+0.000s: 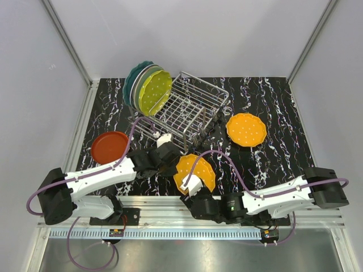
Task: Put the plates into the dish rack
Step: Pass the plate from the right arm to the left
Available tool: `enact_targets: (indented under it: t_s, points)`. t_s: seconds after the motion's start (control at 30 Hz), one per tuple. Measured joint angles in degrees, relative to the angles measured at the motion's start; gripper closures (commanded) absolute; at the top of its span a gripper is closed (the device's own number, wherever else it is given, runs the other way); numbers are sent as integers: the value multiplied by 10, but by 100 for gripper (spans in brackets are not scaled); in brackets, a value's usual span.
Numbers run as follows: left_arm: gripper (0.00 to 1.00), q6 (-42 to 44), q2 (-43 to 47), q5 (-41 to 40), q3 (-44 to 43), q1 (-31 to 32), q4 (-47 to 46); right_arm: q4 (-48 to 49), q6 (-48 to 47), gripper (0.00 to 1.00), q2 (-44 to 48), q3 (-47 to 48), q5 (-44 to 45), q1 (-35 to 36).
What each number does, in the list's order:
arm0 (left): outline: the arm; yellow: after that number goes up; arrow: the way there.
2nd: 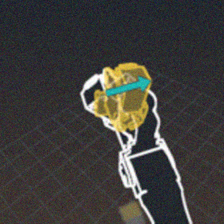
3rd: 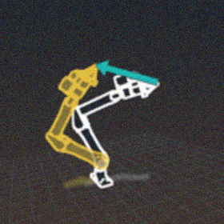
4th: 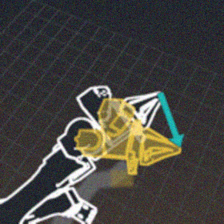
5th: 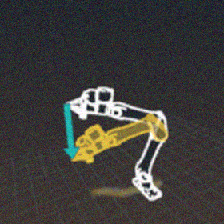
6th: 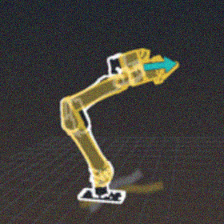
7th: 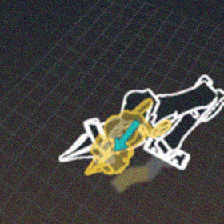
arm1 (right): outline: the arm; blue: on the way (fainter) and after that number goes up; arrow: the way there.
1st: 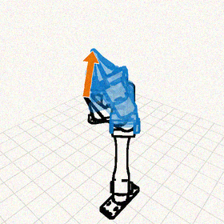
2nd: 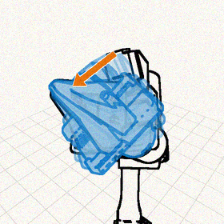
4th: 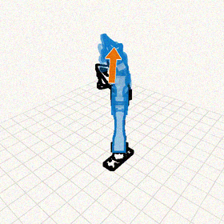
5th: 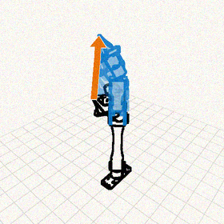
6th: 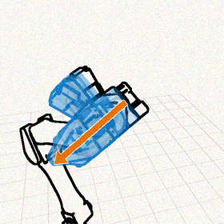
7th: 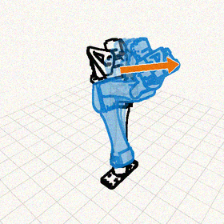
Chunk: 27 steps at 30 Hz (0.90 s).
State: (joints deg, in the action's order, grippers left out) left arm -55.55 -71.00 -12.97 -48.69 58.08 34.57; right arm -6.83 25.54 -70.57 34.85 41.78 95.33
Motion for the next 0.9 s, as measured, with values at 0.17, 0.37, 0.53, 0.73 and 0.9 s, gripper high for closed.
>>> enact_targets:
  t_s: [0.17, 0.37, 0.53, 0.73, 0.9]
  points:
    - [100, -3, 0, 1, 0, 0, 0, -2, -1, 38, -43, 6, 27, 13]
    - [100, -5, 0, 1, -2, 0, 1, -21, 10, 39, -116, 43, 68, 33]
    - [100, -5, 1, 5, -5, 0, 5, -85, 53, 39, -126, 68, 121, 33]
    - [100, -13, 2, 6, -7, -1, 5, -127, 72, 38, -165, 85, 146, 34]
    - [100, -16, 2, 12, -9, -1, 5, -126, 68, 35, -169, 84, 146, 35]
